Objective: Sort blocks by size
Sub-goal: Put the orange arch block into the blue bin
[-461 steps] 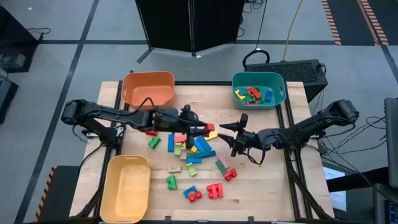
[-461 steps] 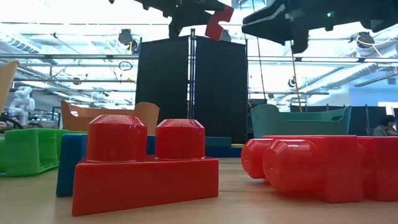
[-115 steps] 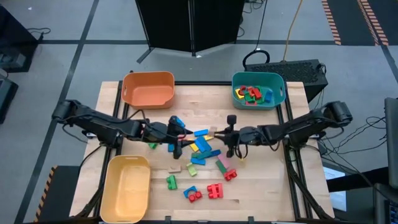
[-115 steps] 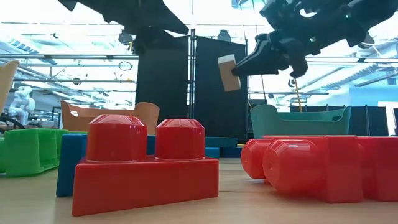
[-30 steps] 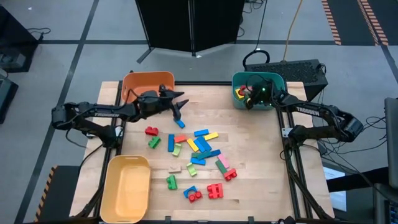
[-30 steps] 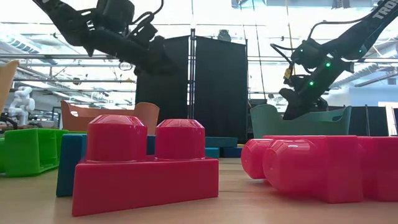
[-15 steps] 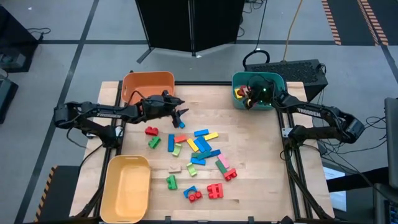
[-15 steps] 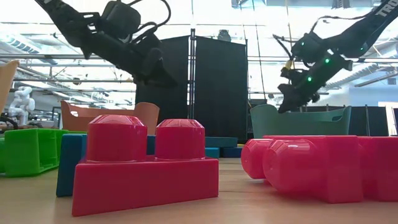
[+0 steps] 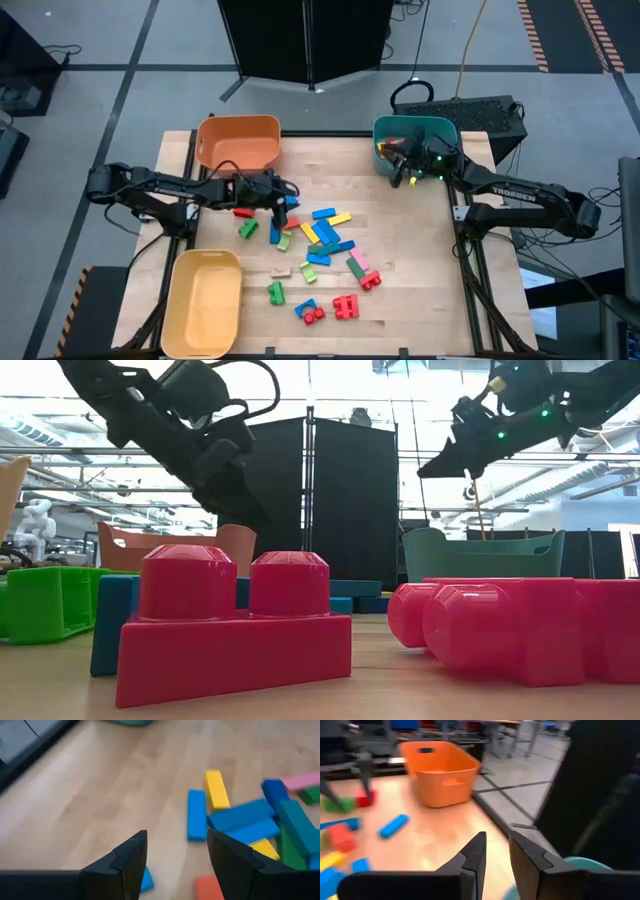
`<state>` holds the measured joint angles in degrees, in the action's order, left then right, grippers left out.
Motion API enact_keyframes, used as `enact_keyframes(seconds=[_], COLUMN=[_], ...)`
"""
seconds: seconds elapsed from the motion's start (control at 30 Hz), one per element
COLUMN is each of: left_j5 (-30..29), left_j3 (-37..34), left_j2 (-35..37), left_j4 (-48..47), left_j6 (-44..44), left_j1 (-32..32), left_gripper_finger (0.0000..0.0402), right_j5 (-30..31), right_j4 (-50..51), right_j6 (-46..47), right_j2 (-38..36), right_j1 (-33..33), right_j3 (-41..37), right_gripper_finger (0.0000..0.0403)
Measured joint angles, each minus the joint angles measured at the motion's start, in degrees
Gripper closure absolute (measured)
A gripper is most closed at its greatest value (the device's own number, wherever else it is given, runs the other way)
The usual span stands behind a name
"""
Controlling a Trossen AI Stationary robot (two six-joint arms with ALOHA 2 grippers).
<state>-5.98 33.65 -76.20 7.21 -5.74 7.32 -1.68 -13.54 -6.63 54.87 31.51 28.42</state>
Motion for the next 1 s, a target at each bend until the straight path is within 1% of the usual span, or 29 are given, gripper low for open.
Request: enact_keyframes(seconds=[0.33, 0.7, 0.83, 1.0], left_j5=[-0.5, -3.3, -3.7, -3.7], left_j3=[0.0, 0.0, 0.0, 0.0], left_j2=[0.0, 0.0, 0.0, 0.0], left_j4=[-2.2, -9.4, -10.2, -10.3], left_j6=[-3.6, -7.9, -8.5, -7.5], left_j1=[-6.0, -7.9, -7.9, -8.0], left_gripper_finger=[0.0199, 0.0195, 0.0181, 0.0145], right_j5=[-0.3, -0.3, -0.3, -0.4], right_j4=[-1.2, -6.3, -8.9, -12.9], right_j6=[-0.5, -1.8, -3.0, -3.3], right_j2=[3.0, 9.2, 12.5, 17.4], right_j1=[-6.6, -11.9, -13.6, -15.0], right_j3=[0.0, 0.0, 0.0, 0.0], right_gripper_finger=[0.0332, 0.0332, 0.0332, 0.0332])
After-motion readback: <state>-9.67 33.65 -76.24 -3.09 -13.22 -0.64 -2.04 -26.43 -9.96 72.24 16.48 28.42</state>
